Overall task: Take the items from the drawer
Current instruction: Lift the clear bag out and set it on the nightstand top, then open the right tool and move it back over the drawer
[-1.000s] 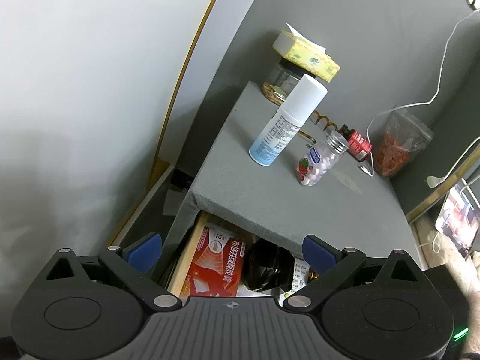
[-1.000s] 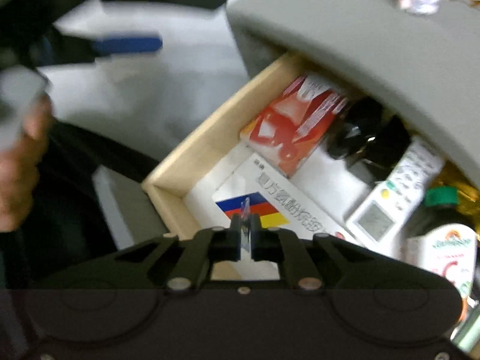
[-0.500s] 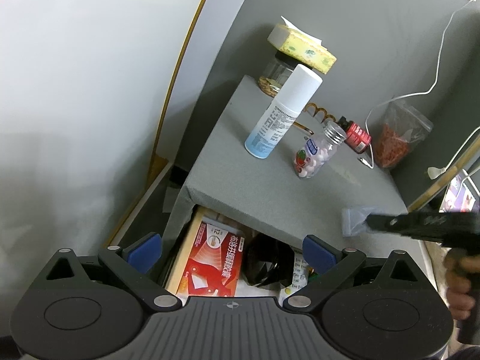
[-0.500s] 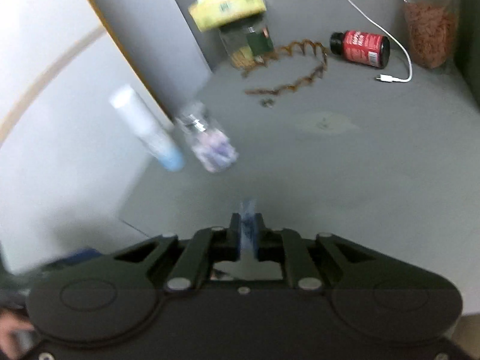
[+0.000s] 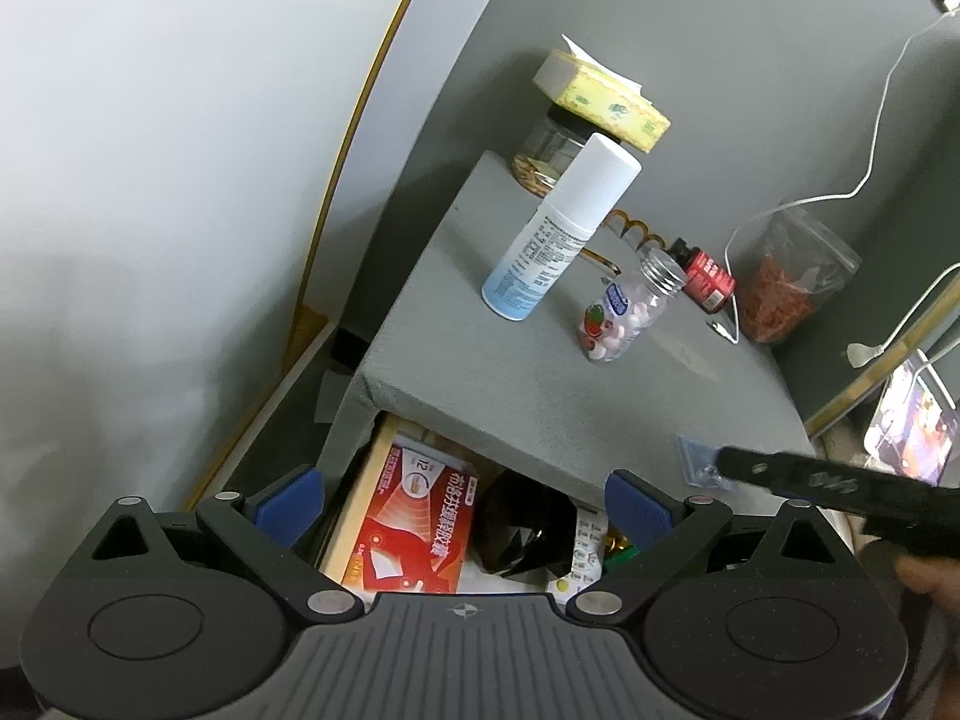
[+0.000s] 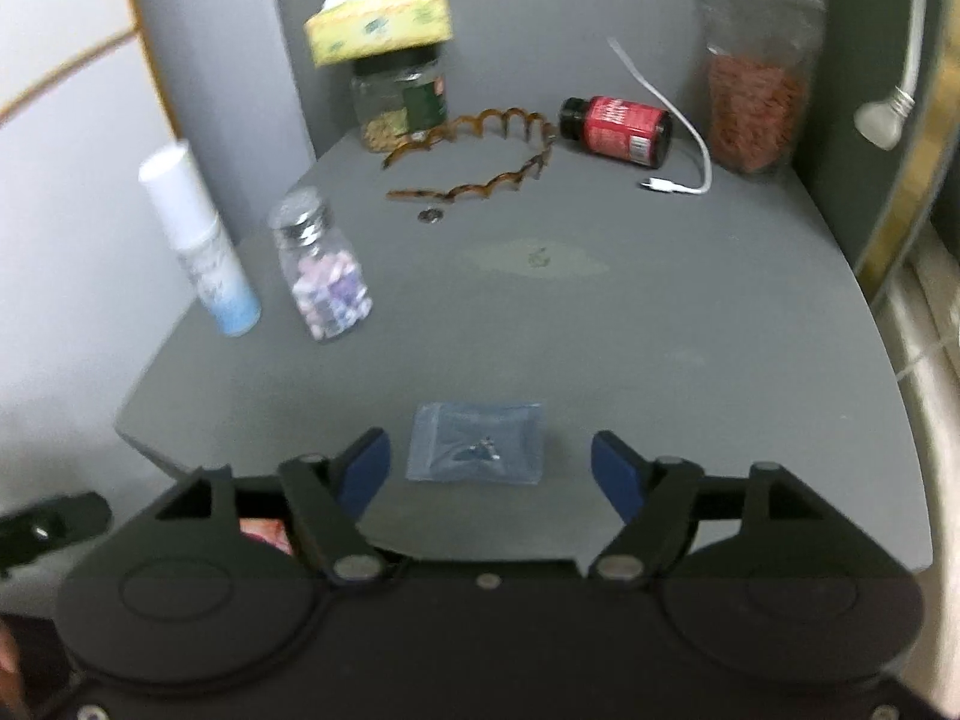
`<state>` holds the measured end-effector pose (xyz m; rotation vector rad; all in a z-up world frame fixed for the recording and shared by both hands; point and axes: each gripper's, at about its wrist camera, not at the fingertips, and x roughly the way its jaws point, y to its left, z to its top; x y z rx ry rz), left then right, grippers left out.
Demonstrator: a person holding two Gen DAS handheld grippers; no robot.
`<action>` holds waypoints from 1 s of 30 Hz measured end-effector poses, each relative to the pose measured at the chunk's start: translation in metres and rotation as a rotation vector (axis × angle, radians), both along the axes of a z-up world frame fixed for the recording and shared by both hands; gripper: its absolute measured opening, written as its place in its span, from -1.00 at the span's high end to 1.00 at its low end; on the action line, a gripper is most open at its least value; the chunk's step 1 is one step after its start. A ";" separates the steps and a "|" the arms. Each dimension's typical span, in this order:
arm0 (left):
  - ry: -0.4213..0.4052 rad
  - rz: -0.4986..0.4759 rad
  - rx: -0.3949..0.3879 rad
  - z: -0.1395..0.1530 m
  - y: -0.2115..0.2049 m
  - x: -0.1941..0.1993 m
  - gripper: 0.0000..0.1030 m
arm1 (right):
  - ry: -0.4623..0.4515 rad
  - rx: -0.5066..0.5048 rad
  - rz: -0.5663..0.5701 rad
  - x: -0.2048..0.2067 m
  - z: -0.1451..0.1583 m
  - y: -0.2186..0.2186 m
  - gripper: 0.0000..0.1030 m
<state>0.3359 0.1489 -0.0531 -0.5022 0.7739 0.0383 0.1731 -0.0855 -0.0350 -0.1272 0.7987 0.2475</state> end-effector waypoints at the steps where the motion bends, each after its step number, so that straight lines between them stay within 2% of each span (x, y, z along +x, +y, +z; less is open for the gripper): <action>1: 0.000 0.003 -0.002 0.000 0.001 -0.001 -0.92 | 0.000 -0.030 0.003 0.001 -0.003 0.007 -0.40; 4: 0.000 0.014 -0.013 0.000 0.005 -0.002 -0.92 | -0.001 -0.043 0.006 0.007 -0.008 0.013 -0.04; 5: -0.001 0.016 -0.014 0.000 0.006 -0.002 -0.92 | -0.002 -0.034 0.004 0.009 -0.008 0.012 0.15; 9: -0.005 0.016 -0.019 0.001 0.007 -0.001 -0.92 | 0.015 0.015 -0.004 0.025 -0.006 0.006 0.33; 13: -0.007 0.006 -0.015 0.002 0.005 0.001 -0.92 | 0.021 0.004 -0.010 0.050 -0.006 0.006 0.80; 15: -0.005 0.000 -0.012 0.002 0.003 0.002 -0.92 | 0.028 0.002 -0.009 0.061 -0.006 0.008 0.79; 17: -0.005 0.000 -0.010 0.002 0.003 0.002 -0.92 | 0.036 0.034 0.013 0.063 0.003 0.010 0.59; 18: -0.006 0.000 -0.012 0.002 0.003 0.002 -0.92 | 0.018 0.054 0.029 0.058 0.009 0.009 0.56; 19: -0.006 0.002 -0.014 0.002 0.004 0.002 -0.92 | -0.007 0.055 0.044 0.051 0.013 0.008 0.37; 20: -0.006 0.003 -0.016 0.001 0.005 0.002 -0.92 | -0.021 0.046 0.056 0.046 0.016 0.007 0.04; 22: -0.005 0.003 -0.020 0.001 0.005 0.001 -0.92 | -0.031 -0.021 0.055 0.029 0.015 0.008 -0.18; 23: -0.008 -0.001 -0.022 0.002 0.005 0.002 -0.92 | -0.030 -0.052 0.047 0.022 0.014 0.008 -0.18; 27: -0.009 -0.009 -0.021 0.002 0.003 0.001 -0.92 | 0.018 -0.060 0.071 0.005 -0.005 0.010 -0.17; 30: -0.007 -0.011 -0.019 0.002 0.003 0.001 -0.92 | -0.005 -0.077 0.104 0.000 -0.016 0.013 -0.02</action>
